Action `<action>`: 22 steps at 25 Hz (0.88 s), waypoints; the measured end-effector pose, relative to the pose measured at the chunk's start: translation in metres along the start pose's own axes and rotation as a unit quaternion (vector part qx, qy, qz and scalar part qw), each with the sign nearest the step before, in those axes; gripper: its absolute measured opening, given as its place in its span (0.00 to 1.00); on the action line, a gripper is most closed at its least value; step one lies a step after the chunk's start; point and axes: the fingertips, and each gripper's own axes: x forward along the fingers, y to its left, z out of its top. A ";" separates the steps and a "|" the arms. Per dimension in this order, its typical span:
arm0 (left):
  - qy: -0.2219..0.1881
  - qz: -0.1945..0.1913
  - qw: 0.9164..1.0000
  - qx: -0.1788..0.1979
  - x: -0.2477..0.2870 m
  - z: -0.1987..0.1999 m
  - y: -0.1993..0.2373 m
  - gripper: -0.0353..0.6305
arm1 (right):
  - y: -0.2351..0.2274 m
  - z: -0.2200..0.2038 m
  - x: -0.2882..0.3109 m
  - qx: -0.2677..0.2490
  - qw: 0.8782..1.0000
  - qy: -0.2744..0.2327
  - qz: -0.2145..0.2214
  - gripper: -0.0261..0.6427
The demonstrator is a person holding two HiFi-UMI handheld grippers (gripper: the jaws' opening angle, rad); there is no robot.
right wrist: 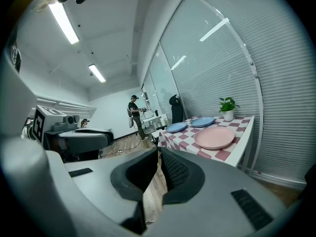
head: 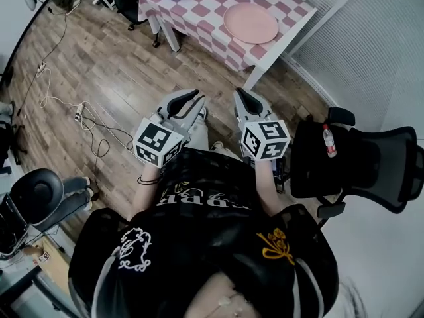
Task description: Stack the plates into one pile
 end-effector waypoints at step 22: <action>0.010 -0.086 0.996 -0.007 0.127 0.030 0.163 0.17 | -0.099 0.062 0.151 0.017 0.993 0.031 -0.110 0.08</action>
